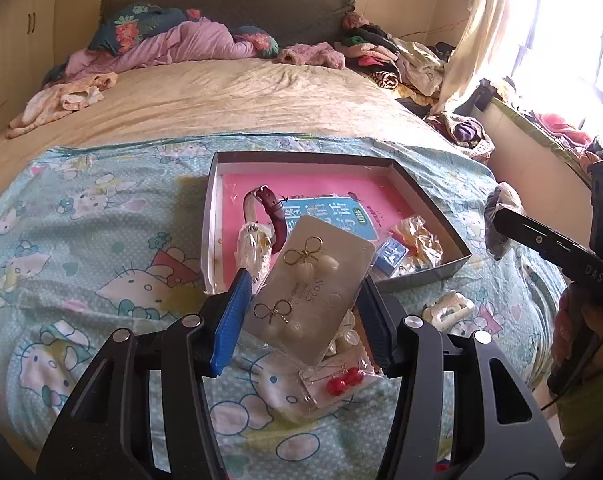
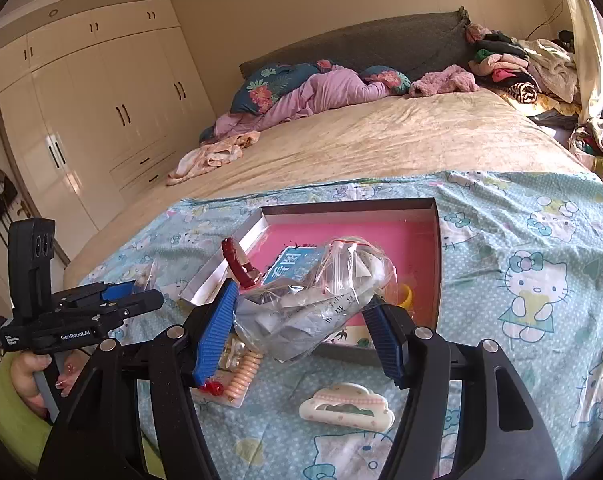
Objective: Organize jewelry
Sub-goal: 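Carry the earring card and plastic bag into the pink box and open both tools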
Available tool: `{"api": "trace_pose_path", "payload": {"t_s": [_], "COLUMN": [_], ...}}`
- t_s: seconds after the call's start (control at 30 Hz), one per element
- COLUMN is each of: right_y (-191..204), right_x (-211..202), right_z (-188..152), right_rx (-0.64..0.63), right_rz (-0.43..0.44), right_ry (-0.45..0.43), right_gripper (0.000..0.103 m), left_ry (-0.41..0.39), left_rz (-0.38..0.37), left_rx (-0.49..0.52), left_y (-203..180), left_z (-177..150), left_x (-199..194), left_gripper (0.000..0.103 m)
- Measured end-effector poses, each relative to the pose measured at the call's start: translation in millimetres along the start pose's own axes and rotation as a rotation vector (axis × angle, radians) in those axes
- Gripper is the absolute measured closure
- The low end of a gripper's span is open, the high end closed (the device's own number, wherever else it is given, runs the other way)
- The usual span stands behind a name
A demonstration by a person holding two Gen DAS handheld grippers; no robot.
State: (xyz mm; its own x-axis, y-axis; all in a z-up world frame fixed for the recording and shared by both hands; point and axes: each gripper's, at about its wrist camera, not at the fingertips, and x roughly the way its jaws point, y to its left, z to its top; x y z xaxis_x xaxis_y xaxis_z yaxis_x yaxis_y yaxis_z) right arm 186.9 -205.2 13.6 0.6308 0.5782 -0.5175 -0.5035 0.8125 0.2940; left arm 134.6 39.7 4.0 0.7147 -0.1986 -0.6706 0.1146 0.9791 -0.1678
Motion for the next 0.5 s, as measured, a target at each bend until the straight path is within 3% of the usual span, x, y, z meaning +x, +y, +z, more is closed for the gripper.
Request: {"api": "trace_pose_path", "payload": {"t_s": [0.5], "right_y": [-6.7], "right_x": [-2.7], "right_z": [23.1], "right_rx": [-0.036], "right_rz": [-0.036], "right_ry": [-0.052], "right_gripper": [0.042], "left_ry": [-0.031], "left_rz": [-0.005], "left_rx": [0.018], "left_y": [-8.3], "left_z": [35.5], "left_x": [15.1], "left_gripper": [0.058]}}
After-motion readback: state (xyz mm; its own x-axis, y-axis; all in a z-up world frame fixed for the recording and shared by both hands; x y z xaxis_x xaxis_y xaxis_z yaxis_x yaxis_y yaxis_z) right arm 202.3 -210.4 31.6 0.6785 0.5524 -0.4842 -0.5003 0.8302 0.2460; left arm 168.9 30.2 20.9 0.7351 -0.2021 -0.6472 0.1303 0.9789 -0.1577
